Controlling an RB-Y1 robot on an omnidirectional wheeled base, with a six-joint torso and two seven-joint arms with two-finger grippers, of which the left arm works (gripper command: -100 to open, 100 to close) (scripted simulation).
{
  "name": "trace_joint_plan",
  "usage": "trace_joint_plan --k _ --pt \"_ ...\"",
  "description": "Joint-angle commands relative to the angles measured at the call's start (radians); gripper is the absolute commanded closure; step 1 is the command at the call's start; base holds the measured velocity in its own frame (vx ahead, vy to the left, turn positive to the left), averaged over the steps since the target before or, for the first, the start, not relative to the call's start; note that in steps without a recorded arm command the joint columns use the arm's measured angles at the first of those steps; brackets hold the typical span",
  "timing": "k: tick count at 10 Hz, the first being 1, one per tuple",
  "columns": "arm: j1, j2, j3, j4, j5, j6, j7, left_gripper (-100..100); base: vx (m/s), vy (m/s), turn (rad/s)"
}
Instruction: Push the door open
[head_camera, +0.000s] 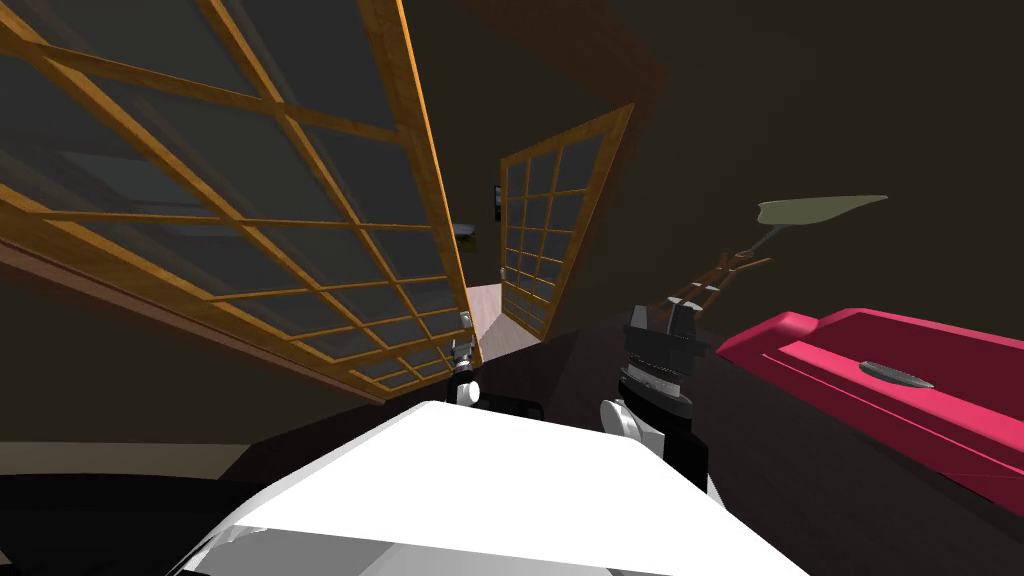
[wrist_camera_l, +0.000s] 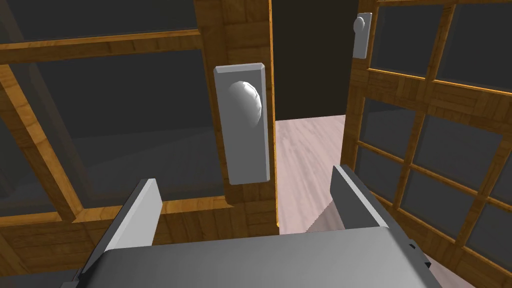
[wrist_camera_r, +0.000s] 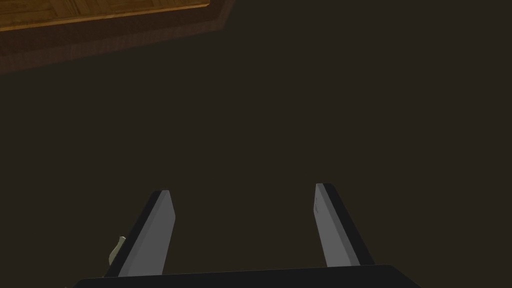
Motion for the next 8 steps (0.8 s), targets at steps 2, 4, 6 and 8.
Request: trace_joint_plan --k 2,4,6,8 --pt "0.0 0.029 0.001 0.007 0.003 -0.005 0.009 -100 0.065 0.041 -0.026" --pt "0.001 0.044 0.003 0.011 0.004 -0.008 0.015 -100 0.161 0.067 -0.026" --pt "0.003 0.053 0.005 0.017 0.007 -0.013 0.022 -100 0.204 0.083 -0.03" --pt "0.005 0.046 0.007 0.025 0.01 -0.019 0.031 -100 0.216 0.09 -0.034"
